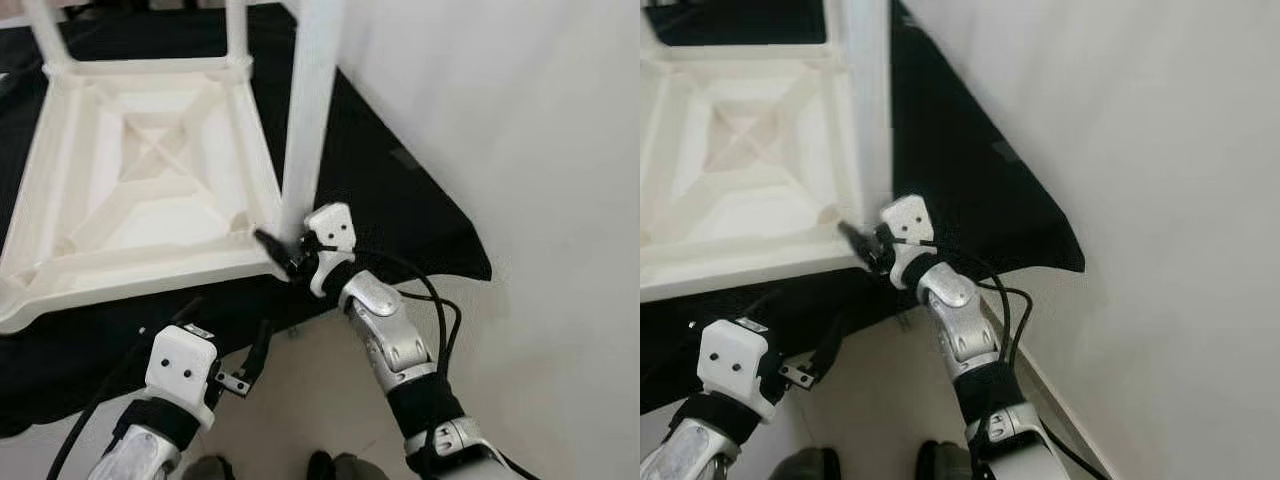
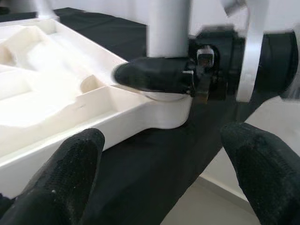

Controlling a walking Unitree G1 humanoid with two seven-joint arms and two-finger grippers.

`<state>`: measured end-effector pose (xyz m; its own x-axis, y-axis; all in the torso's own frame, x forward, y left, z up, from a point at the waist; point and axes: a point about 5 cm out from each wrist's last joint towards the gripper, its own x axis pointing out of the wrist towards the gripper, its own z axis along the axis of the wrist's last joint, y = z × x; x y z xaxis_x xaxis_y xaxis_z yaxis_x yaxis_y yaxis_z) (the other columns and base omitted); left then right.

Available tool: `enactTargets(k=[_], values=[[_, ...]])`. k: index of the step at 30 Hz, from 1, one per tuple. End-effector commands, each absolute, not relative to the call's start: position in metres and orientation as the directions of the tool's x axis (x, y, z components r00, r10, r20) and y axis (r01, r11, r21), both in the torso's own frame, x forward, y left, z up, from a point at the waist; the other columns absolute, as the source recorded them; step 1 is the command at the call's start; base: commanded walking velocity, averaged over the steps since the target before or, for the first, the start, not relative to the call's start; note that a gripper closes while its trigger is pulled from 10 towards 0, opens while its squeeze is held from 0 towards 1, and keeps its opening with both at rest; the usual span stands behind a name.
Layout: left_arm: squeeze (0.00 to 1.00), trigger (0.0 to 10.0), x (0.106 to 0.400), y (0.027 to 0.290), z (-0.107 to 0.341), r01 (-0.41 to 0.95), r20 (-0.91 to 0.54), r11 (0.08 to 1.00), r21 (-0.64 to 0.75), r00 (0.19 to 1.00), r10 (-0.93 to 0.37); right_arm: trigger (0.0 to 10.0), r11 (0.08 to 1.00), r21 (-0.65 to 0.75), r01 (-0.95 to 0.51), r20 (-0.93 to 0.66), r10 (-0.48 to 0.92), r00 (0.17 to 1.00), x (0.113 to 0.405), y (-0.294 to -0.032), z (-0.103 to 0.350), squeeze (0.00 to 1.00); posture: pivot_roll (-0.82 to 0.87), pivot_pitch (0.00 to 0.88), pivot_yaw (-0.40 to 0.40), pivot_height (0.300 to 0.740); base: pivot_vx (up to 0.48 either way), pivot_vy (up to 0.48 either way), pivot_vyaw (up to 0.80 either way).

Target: Building children table

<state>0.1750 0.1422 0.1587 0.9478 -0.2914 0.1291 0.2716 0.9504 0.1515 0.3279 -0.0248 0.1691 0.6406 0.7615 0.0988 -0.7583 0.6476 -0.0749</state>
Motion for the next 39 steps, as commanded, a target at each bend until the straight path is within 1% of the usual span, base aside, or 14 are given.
enactTargets(k=[1, 2, 3, 6, 15, 16, 23, 27, 29, 30, 33, 34, 36, 39], values=[[0.00, 10.0, 0.174, 0.143, 0.153, 0.283, 0.096, 0.948, 0.144, 0.950, -0.298, 10.0, 0.539, -0.081, -0.838, 0.087, 0.842, 0.533, 0.328, -0.019, 0.175, 0.95, 0.17, 0.206, -0.145, 0.740, 0.000, 0.000, 0.00], [0.00, 10.0, 0.174, 0.143, 0.153, 0.283, 0.096, 0.948, 0.144, 0.950, -0.298, 10.0, 0.539, -0.081, -0.838, 0.087, 0.842, 0.533, 0.328, -0.019, 0.175, 0.95, 0.17, 0.206, -0.145, 0.740, 0.000, 0.000, 0.00], [0.00, 10.0, 0.175, 0.143, 0.154, 0.281, 0.101, 0.949, 0.146, 0.950, -0.297, 10.0, 0.431, -0.119, -0.895, 0.083, 0.902, 0.423, 0.333, -0.023, 0.186, 0.00, 0.18, 0.204, -0.146, 0.740, 0.000, 0.000, 0.00], [0.00, 10.0, 0.177, 0.143, 0.155, 0.281, 0.107, 0.948, 0.150, 0.948, -0.298, 10.0, 0.191, -0.195, -0.962, 0.031, 0.982, 0.188, 0.341, -0.033, 0.206, 0.00, 0.19, 0.205, -0.143, 0.740, 0.000, 0.000, 0.00], [0.00, 10.0, 0.175, 0.141, 0.155, 0.285, 0.108, 0.947, 0.149, 0.947, -0.302, 9.9, 0.070, -0.181, -0.981, -0.025, 0.997, 0.076, 0.354, -0.037, 0.220, 0.00, 0.21, 0.208, -0.145, 0.740, 0.000, 0.000, 0.00], [0.00, 10.0, 0.174, 0.141, 0.154, 0.283, 0.104, 0.947, 0.150, 0.948, -0.300, 0.0, 0.058, -0.176, -0.983, -0.029, 0.998, 0.064, 0.355, -0.037, 0.221, 0.00, 0.21, 0.212, -0.145, 0.740, 0.000, 0.000, 0.00], [0.00, 10.0, 0.172, 0.141, 0.153, 0.280, 0.096, 0.949, 0.147, 0.950, -0.296, 0.0, 0.019, -0.172, -0.985, -0.028, 0.999, 0.024, 0.358, -0.038, 0.223, 0.00, 0.21, 0.216, -0.148, 0.740, 0.000, 0.000, 0.00], [0.00, 10.0, 0.173, 0.140, 0.153, 0.281, 0.097, 0.949, 0.145, 0.950, -0.296, 0.0, 0.070, -0.182, -0.981, -0.032, 0.996, 0.077, 0.360, -0.042, 0.217, 0.00, 0.20, 0.216, -0.150, 0.740, 0.000, 0.000, 0.00], [0.00, 10.0, 0.172, 0.140, 0.153, 0.281, 0.098, 0.949, 0.143, 0.950, -0.296, 0.0, 0.241, -0.171, -0.955, -0.035, 0.968, 0.250, 0.366, -0.048, 0.205, 0.00, 0.19, 0.218, -0.155, 0.740, 0.000, 0.000, 0.00], [0.00, 10.0, 0.172, 0.140, 0.153, 0.281, 0.098, 0.949, 0.143, 0.950, -0.296, 0.0, 0.241, -0.171, -0.955, -0.035, 0.968, 0.250, 0.366, -0.048, 0.205, 0.00, 0.19, 0.218, -0.155, 0.740, 0.000, 0.000, 0.00], [0.00, 10.0, 0.171, 0.140, 0.153, 0.282, 0.098, 0.949, 0.143, 0.950, -0.297, 0.0, 0.517, -0.130, -0.846, -0.020, 0.852, 0.523, 0.372, -0.053, 0.186, 0.00, 0.19, 0.216, -0.163, 0.740, 0.000, 0.000, 0.00], [0.00, 10.0, 0.170, 0.141, 0.153, 0.280, 0.097, 0.949, 0.143, 0.951, -0.295, 0.0, 0.686, -0.056, -0.726, -0.004, 0.727, 0.687, 0.363, -0.048, 0.165, 0.00, 0.19, 0.222, -0.159, 0.740, 0.000, 0.000, 0.00], [0.00, 10.0, 0.170, 0.142, 0.153, 0.279, 0.096, 0.949, 0.144, 0.951, -0.294, 0.0, 0.791, -0.002, -0.611, -0.008, 0.611, 0.791, 0.355, -0.048, 0.152, 0.00, 0.19, 0.225, -0.155, 0.740, 0.000, 0.000, 0.00], [0.00, 10.0, 0.171, 0.143, 0.153, 0.279, 0.095, 0.949, 0.148, 0.951, -0.294, 0.0, 0.792, 0.015, -0.610, -0.029, 0.610, 0.792, 0.330, -0.020, 0.137, 0.00, 0.20, 0.218, -0.151, 0.740, 0.000, 0.000, 0.00]])
